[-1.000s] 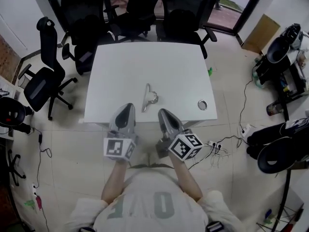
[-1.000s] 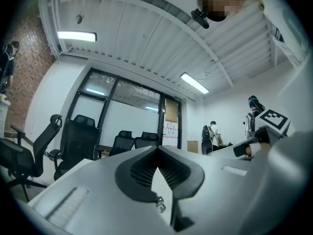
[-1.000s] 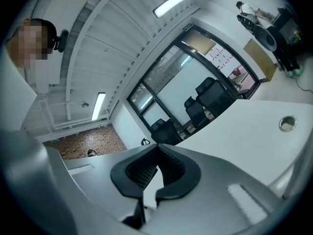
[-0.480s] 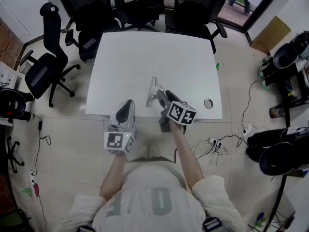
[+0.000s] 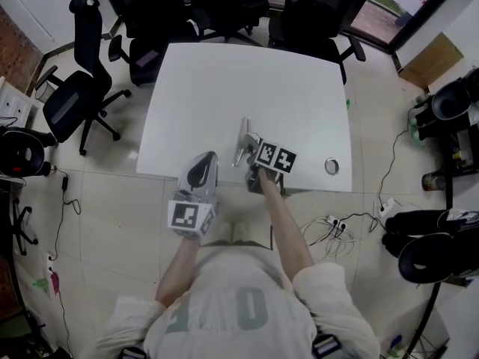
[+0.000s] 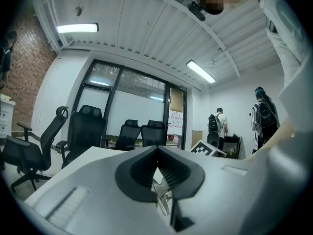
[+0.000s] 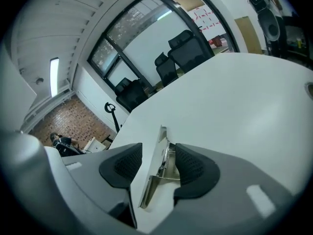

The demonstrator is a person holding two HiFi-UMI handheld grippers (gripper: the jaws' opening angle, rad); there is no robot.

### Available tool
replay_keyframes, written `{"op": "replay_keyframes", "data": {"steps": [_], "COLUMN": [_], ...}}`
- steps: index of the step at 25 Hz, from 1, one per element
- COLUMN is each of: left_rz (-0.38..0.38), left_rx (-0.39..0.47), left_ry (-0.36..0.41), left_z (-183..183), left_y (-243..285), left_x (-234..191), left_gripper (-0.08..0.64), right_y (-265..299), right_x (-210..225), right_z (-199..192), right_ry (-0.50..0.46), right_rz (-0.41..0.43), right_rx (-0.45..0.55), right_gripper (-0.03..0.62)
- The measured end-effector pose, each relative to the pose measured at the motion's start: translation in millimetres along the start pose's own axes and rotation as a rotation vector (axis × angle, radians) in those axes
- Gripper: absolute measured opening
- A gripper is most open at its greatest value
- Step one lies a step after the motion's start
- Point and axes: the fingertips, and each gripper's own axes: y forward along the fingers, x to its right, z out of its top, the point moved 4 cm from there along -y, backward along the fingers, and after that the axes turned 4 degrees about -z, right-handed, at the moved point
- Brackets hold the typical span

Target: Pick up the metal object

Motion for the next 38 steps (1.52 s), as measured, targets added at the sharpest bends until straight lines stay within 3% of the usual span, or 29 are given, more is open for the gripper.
{"op": "replay_keyframes", "data": {"steps": [8,17,22,27,31,38], "left_rz": [0.024,0.034,0.046,0.039,0.021,0.017], "left_rx": [-0.020,-0.022,0.014,0.075,0.114,0.120], "left_ry": [-0.005,-0.001,-0.016,-0.010,0.012,0.013], "left_z": [-5.0,-4.7,8.2,38.6,59.0,63.5], "left_y": [0.0,1.0,4.0,8.6,8.2,5.9], "left_x": [-9.8,-16.8,-19.8,-10.4,1.9,9.9], "left_gripper": [0.002,0.002,0.002,0.002,0.002,0.002], "right_y": [12.5,2.4,-33.9,-114.8,-178.9,-215.5], "right_x": [2.7,1.0,-22.8,-66.7,-86.0,-98.6], "right_z": [-5.1,-2.1,20.8,43.9,43.1,47.2], "right_ry": [-0.014,-0.042,-0.073,-0.050,-0.035,-0.051], "right_rz": [-0.066,-0.067,0.009,0.185,0.271,0.330], "right_rx": [-0.032,0.024,0.129,0.290,0.385,0.452], "right_gripper": [0.111,0.094,0.091,0.092,0.092,0.094]}}
